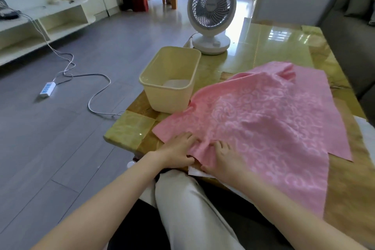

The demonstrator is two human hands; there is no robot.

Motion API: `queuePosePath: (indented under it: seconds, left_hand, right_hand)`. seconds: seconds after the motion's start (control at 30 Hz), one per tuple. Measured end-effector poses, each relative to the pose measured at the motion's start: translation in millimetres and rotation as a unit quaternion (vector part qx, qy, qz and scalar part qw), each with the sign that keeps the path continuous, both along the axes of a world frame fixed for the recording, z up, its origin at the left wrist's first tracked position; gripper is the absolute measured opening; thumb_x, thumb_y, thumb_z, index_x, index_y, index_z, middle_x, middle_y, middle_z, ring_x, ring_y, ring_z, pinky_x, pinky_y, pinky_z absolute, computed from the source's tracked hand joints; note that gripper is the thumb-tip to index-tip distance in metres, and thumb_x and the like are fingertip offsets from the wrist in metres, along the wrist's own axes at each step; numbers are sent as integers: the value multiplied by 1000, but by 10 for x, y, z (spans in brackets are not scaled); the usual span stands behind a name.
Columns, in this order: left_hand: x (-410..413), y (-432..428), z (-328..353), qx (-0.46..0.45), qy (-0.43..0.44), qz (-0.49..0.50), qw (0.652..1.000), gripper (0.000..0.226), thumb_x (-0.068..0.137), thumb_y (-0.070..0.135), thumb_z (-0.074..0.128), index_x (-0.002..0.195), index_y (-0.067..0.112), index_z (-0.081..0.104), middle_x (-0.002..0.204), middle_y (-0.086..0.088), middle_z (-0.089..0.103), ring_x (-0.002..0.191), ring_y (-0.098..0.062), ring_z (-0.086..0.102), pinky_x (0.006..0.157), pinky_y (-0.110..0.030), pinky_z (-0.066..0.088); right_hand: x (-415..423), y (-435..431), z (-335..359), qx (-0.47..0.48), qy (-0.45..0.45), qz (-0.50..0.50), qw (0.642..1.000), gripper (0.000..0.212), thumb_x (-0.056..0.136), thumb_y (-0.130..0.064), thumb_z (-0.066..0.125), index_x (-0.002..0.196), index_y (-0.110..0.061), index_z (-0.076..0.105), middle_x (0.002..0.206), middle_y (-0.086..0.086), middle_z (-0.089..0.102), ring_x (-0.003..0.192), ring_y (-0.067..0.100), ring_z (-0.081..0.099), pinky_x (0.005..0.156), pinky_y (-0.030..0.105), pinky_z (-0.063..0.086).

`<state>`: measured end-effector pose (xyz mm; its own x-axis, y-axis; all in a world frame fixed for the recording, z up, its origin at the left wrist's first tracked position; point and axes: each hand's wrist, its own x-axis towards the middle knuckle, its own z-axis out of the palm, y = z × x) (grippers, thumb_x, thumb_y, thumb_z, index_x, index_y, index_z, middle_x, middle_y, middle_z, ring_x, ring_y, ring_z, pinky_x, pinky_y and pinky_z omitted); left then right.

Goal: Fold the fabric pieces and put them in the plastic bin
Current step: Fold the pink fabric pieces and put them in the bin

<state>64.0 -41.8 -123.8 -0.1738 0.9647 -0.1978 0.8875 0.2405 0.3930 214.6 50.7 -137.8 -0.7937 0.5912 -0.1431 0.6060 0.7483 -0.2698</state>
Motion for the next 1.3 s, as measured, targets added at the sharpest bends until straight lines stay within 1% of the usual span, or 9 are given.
queuePosePath:
  seconds: [0.27,0.33,0.5,0.7,0.77,0.87,1.0,1.13,1.3]
  left_hand:
    - [87,20,91,122,41,48,991,20,91,6,41,98,7,59,98,-7,58,87,-28,56,76,-38,44]
    - [137,49,149,156,51,43,985,21,90,4,41,99,7,59,101,-7,60,91,-27,57,81,-38,44]
    - [364,93,218,167,53,-7,984,30,89,5,42,109,16,61,117,-1,62,108,-22,55,95,-38,39]
    - [739,46,259,104,97,-50,988,20,94,18,38,98,15,58,110,-1,59,106,-21,52,97,-34,35]
    - [900,5,321,79,73,-49,993,15,93,19,39,82,20,49,99,-4,62,94,-25,56,84,-33,38]
    - [1134,-29,415,-8,31,-46,998,16,93,21,38,77,22,42,87,-6,58,79,-25,51,67,-31,34]
    - [1335,-55,517,-57,-12,-93,994,26,93,19,39,67,24,42,79,1,51,77,-22,47,67,-31,34]
    - [1462,-63,595,-103,-63,-134,984,29,93,20,47,65,20,43,67,7,43,64,-11,39,59,-25,31]
    - [1315,57,737,-101,-15,-123,987,17,90,21,57,75,14,52,79,-4,52,70,-15,42,60,-27,32]
  right_hand:
    - [176,-19,-10,6,23,10,1000,34,87,-18,51,120,-14,46,122,5,51,112,25,48,85,34,38]
    - [269,-10,39,-14,47,-29,998,30,89,-9,45,119,-13,49,121,6,53,108,28,52,80,34,41]
    - [649,112,173,-22,101,-121,987,23,97,-21,42,115,-13,55,119,9,57,108,30,54,82,36,44]
    - [1198,141,341,-22,125,-163,979,22,99,-15,39,117,-9,50,105,16,67,90,33,62,74,41,51]
    - [1338,75,412,-22,143,-161,976,23,98,-15,42,119,-7,49,106,15,66,90,33,63,74,43,51]
    - [1571,-37,478,-5,160,-153,975,22,96,-7,44,117,-7,49,103,16,66,88,32,63,71,40,49]
    - [1880,-94,488,26,83,-155,984,36,88,8,37,117,-11,47,98,15,66,82,32,62,63,35,43]
    - [2120,-85,536,71,-37,-146,986,34,91,-1,37,120,-18,47,104,9,65,90,28,62,73,37,50]
    - [2065,103,744,158,-42,-150,975,33,93,-4,41,116,-18,59,117,3,60,107,26,56,83,35,48]
